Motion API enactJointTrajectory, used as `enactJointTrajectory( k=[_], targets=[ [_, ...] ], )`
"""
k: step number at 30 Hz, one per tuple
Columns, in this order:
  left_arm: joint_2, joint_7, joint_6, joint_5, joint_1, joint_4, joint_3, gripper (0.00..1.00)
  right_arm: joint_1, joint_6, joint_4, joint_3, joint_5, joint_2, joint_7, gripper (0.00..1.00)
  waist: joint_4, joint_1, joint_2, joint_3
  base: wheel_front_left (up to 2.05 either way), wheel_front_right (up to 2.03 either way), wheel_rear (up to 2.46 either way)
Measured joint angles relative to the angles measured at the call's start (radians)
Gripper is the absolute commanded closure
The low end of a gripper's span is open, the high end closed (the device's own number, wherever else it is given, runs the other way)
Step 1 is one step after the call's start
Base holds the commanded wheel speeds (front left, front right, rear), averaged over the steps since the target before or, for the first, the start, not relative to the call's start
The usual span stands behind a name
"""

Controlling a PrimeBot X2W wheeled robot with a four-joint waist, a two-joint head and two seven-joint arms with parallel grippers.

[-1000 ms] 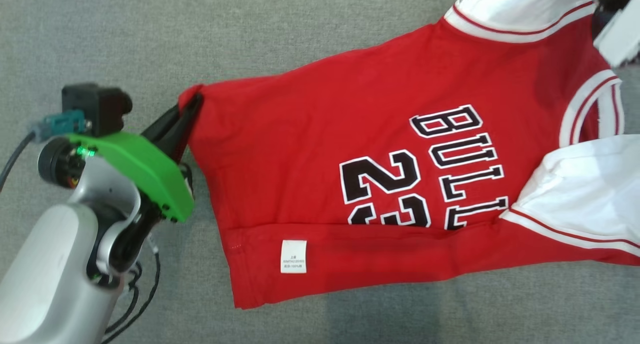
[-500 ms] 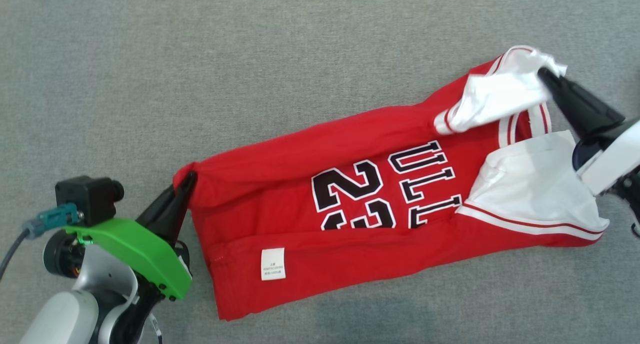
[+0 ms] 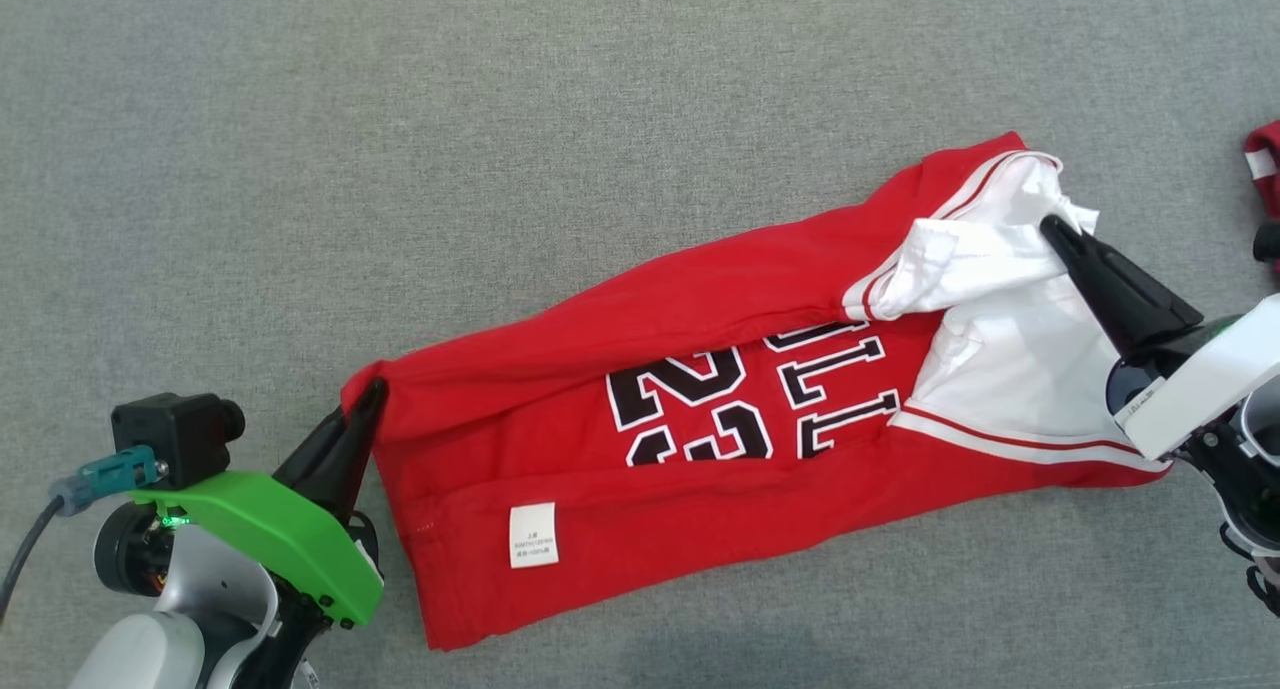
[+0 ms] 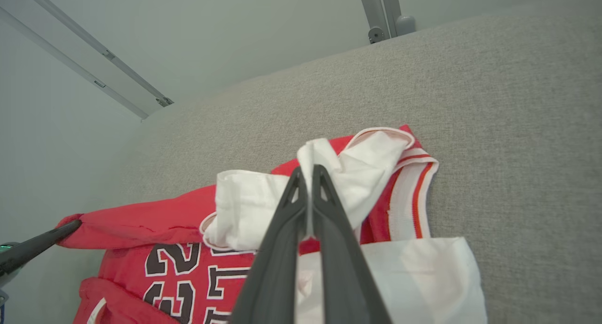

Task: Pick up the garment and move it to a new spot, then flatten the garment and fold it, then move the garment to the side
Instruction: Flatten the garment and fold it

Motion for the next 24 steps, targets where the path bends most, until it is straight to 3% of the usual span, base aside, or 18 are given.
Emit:
enactJointTrajectory(
  k=[14,15,16,17,18,24],
  targets=[
    [-0.013,-0.028,-0.006,-0.005,0.022,0.019,-0.007,1.00,0.019,0.000,0.033,0.024,-0.004,0.020,0.006,1.00,0.001,0.0000,0.0000,-0.014,0.00,0.00,0.00],
    [-0.015,-0.033,-0.006,-0.005,0.024,0.023,-0.008,1.00,0.023,0.000,0.039,0.029,-0.006,0.017,0.016,0.84,-0.001,0.0000,0.0000,-0.014,0.00,0.00,0.00],
    [-0.016,-0.036,-0.007,-0.004,0.028,0.029,-0.012,0.91,0.029,0.000,0.048,0.035,-0.017,0.013,0.024,0.05,-0.002,0.0000,0.0000,-0.015,0.00,0.00,0.00],
    [-0.012,-0.035,-0.013,0.004,0.036,0.039,-0.027,0.61,0.035,0.000,0.057,0.042,-0.032,0.009,0.030,0.00,-0.005,0.0000,0.0000,-0.015,0.00,0.00,0.00],
    [-0.010,-0.035,-0.018,0.015,0.046,0.049,-0.040,0.00,0.038,0.000,0.067,0.048,-0.044,0.008,0.036,0.00,-0.007,0.0000,0.0000,-0.015,0.00,0.00,0.00],
    [-0.031,-0.137,-0.023,0.058,0.094,0.088,-0.051,0.00,0.057,0.000,0.094,0.027,-0.081,0.013,0.025,0.00,-0.017,0.0000,0.0000,-0.036,0.00,0.00,0.00]
  ],
)
